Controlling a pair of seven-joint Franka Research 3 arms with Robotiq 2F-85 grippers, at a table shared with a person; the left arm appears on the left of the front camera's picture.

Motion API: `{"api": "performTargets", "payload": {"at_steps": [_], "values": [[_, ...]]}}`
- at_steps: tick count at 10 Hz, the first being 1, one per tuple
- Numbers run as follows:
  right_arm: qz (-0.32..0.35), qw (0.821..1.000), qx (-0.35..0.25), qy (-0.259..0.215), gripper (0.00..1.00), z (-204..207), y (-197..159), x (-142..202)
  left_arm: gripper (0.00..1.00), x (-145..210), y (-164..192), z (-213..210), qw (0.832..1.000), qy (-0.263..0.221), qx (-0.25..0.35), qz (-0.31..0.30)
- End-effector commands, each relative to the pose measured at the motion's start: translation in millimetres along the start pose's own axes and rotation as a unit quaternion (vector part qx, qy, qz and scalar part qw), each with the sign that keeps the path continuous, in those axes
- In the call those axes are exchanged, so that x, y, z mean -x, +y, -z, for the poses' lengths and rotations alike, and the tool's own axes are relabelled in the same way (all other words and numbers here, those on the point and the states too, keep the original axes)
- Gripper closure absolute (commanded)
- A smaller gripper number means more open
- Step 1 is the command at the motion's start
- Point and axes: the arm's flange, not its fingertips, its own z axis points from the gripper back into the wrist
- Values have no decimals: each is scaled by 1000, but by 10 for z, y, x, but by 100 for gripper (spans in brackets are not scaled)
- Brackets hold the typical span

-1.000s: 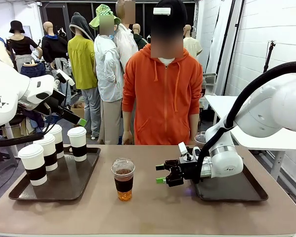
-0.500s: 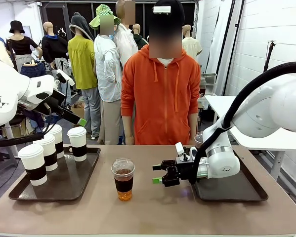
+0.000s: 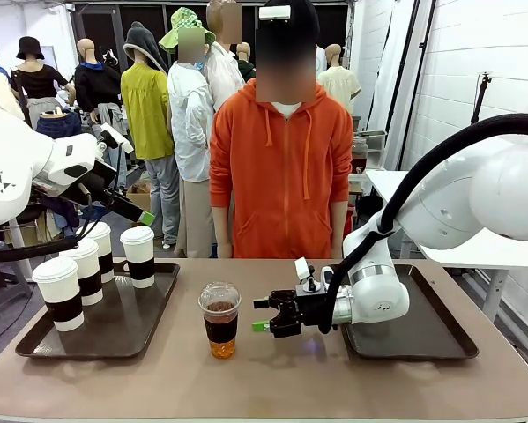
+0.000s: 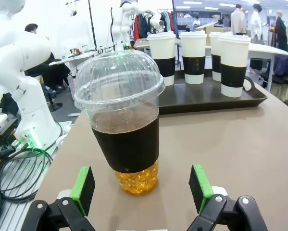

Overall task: Distribute the coffee onto the tray.
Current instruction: Pick up another iced Americano from the middle of the table and place it on the right Handle tray.

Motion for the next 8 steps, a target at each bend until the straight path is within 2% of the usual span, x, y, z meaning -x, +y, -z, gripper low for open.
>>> {"api": "performTargets", "payload": {"at_steps": [1, 8], "values": [[-7, 1000, 9, -8, 0, 139, -15, 54, 0, 1, 2, 4, 1000, -2, 5, -1], [-28, 1000, 10, -4, 0, 440, 46, 107, 0, 1, 2, 4, 1000, -2, 5, -1]]}}
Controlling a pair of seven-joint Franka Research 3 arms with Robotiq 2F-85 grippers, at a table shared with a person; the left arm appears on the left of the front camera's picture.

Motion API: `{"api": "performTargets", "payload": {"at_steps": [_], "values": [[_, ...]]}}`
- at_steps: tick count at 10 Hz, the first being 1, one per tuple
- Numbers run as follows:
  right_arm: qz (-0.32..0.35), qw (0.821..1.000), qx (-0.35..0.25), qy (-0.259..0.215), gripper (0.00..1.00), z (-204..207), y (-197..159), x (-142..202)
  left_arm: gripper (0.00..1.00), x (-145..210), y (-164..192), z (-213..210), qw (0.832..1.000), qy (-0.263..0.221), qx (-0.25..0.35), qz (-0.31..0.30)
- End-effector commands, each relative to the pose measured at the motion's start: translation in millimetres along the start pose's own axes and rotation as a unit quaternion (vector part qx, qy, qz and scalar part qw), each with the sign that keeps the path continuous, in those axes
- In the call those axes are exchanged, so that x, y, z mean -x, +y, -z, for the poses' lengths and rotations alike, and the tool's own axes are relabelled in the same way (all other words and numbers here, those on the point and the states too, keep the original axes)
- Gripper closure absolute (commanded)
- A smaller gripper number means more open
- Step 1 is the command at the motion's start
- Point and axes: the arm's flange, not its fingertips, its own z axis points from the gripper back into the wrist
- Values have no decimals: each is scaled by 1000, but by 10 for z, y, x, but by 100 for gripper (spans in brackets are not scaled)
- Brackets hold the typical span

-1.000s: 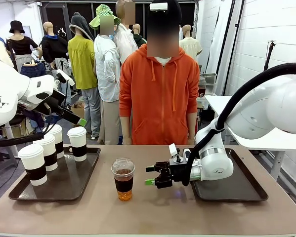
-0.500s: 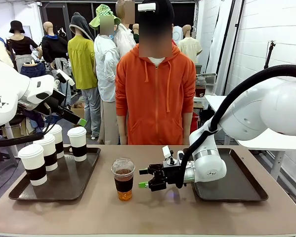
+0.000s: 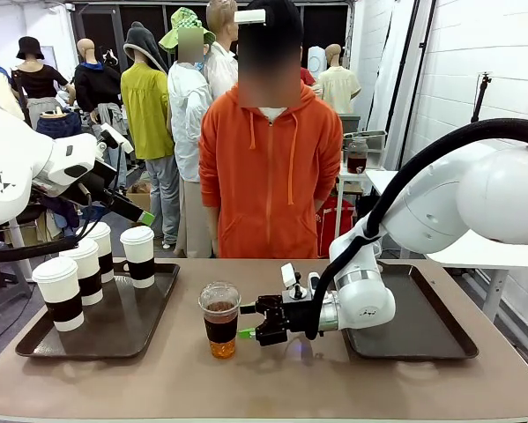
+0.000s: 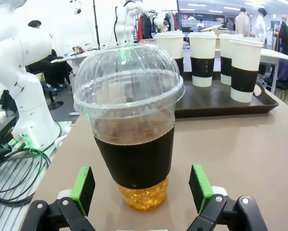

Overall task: Distribute the coffee onto the tray.
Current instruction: Pick up another iced Americano from the middle of the table and place it on the right Handle tray.

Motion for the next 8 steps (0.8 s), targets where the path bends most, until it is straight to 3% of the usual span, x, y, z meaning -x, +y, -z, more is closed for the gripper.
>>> {"api": "performTargets", "payload": {"at_steps": [1, 8], "values": [[-12, 1000, 18, -5, 0, 154, -25, 51, 0, 1, 2, 4, 1000, -2, 5, -1], [-2, 1000, -4, -9, 0, 355, -58, 52, 0, 1, 2, 4, 1000, -2, 5, -1]]}}
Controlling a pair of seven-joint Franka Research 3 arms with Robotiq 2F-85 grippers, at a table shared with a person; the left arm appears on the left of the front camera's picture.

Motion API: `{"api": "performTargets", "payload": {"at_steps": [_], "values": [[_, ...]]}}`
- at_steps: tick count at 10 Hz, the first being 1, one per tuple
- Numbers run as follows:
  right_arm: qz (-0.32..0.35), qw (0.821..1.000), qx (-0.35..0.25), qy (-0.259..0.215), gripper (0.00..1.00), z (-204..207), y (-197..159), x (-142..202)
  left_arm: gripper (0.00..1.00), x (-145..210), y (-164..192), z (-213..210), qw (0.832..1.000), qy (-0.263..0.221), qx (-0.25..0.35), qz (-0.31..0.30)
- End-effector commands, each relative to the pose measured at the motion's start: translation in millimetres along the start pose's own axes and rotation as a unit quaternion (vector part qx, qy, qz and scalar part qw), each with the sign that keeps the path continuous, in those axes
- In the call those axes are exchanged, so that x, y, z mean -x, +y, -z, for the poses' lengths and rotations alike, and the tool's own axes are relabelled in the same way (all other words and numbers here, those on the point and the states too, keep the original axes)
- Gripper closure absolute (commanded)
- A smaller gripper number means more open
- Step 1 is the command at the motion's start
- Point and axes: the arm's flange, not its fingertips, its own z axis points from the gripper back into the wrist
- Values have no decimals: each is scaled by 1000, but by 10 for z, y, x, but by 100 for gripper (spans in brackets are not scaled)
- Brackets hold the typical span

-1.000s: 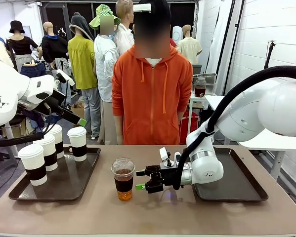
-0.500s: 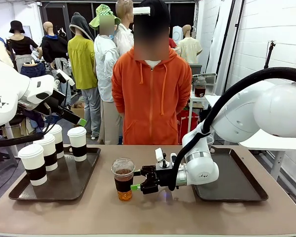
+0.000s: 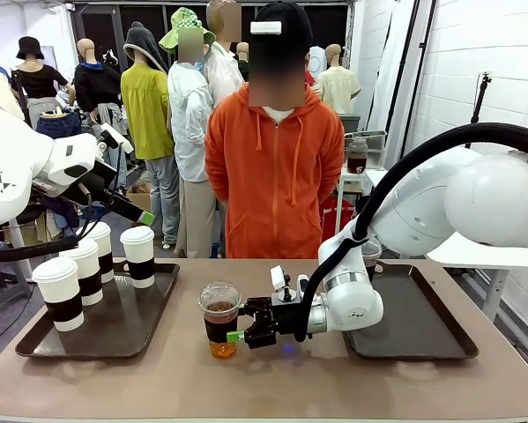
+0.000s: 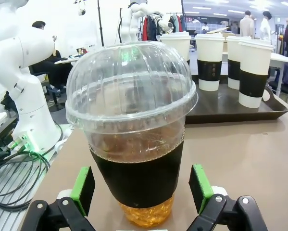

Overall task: Distribute the coffee onto the tray.
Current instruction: Pick up another iced Americano from the middle of the table and place it on the right Handle tray.

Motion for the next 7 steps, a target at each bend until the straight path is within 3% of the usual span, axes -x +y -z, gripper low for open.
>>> {"api": "performTargets", "payload": {"at_steps": [1, 7], "values": [[1, 1000, 6, -3, 0, 146, -59, 18, 0, 1, 2, 4, 1000, -2, 5, -1], [17, 1000, -7, -13, 0, 267, -118, 5, 0, 1, 2, 4, 1000, -2, 5, -1]]}}
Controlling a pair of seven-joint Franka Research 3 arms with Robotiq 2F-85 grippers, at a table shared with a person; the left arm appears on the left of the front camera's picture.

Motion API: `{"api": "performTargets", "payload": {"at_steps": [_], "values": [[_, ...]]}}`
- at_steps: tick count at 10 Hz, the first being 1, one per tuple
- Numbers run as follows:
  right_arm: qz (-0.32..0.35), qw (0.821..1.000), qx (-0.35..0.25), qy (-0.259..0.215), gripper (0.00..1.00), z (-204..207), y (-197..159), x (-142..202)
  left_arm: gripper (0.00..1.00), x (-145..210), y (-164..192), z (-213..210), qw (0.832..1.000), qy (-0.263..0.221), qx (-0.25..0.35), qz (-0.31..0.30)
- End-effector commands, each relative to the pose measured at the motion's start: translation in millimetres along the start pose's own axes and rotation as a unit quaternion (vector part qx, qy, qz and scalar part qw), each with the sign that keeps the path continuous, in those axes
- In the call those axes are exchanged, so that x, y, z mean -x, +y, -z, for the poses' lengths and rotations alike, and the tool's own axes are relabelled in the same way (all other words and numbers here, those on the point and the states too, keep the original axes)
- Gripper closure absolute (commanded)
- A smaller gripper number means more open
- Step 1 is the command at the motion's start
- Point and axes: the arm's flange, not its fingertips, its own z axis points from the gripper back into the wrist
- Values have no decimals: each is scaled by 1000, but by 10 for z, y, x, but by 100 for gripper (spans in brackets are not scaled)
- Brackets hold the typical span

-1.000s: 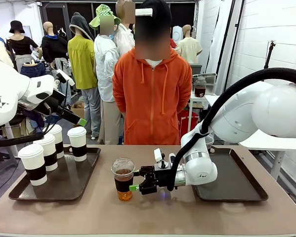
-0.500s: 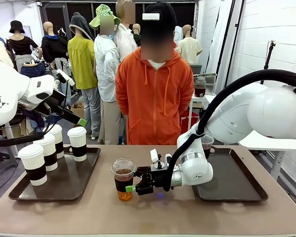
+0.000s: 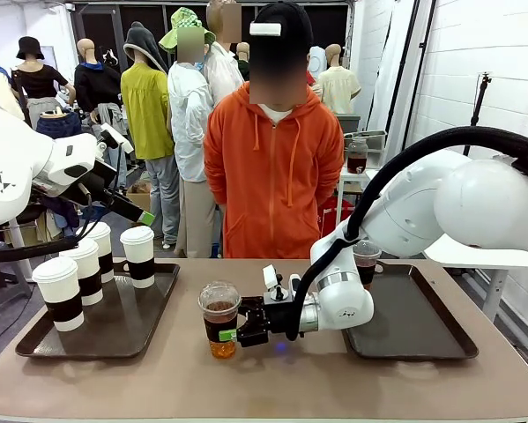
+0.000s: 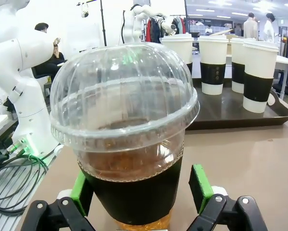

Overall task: Distribute the coffee onto the tray.
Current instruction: Pick up another iced Americano from the middle of the table and place it on the right Handle tray.

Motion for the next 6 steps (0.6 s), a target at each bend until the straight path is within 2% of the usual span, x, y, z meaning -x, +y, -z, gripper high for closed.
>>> {"api": "performTargets", "payload": {"at_steps": [1, 6], "values": [[20, 1000, 2, -4, 18, 99, -41, 0, 0, 1, 2, 4, 1000, -2, 5, -1], [29, 999, -15, -28, 18, 73, -7, -24, 0, 1, 2, 4, 1000, -2, 5, -1]]}}
